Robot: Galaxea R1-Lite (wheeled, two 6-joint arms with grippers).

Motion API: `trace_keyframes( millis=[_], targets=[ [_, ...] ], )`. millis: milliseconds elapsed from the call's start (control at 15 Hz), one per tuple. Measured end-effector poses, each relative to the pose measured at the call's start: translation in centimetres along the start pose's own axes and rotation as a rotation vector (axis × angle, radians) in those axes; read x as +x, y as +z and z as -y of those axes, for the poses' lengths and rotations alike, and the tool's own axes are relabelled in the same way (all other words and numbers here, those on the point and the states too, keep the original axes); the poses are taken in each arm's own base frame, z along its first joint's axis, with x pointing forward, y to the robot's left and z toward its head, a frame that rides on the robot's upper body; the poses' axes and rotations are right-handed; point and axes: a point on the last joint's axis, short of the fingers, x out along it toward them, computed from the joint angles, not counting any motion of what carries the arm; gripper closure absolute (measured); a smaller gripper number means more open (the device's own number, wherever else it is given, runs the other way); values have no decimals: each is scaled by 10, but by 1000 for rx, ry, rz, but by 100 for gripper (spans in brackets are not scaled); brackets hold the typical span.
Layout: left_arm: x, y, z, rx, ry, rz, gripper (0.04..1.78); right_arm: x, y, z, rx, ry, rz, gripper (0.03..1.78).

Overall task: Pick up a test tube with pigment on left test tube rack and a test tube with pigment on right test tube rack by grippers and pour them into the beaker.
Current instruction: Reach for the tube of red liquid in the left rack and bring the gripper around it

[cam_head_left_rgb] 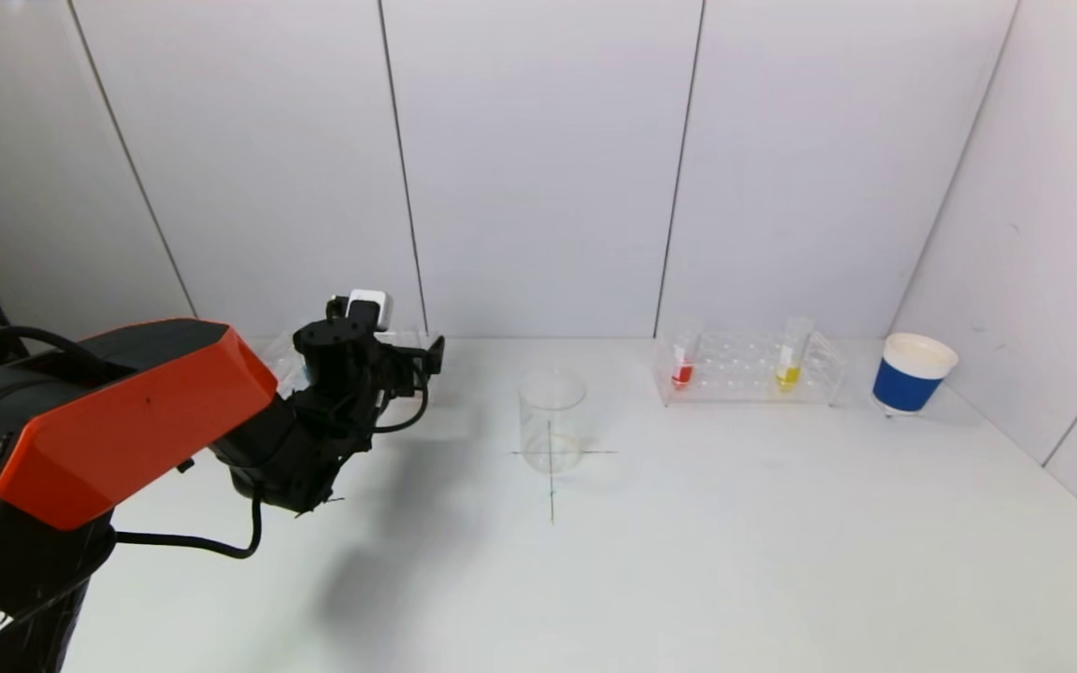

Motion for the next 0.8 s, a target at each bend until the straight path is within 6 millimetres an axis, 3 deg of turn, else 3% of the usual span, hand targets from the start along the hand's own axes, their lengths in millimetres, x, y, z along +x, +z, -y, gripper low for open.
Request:
trace_keyframes(
  millis=[400,800],
  targets=[
    [9,2,2,7,-1,13,6,0,0,0,0,0,0,5],
    [15,-9,4,15,2,8,6,0,0,0,0,0,0,5]
  ],
)
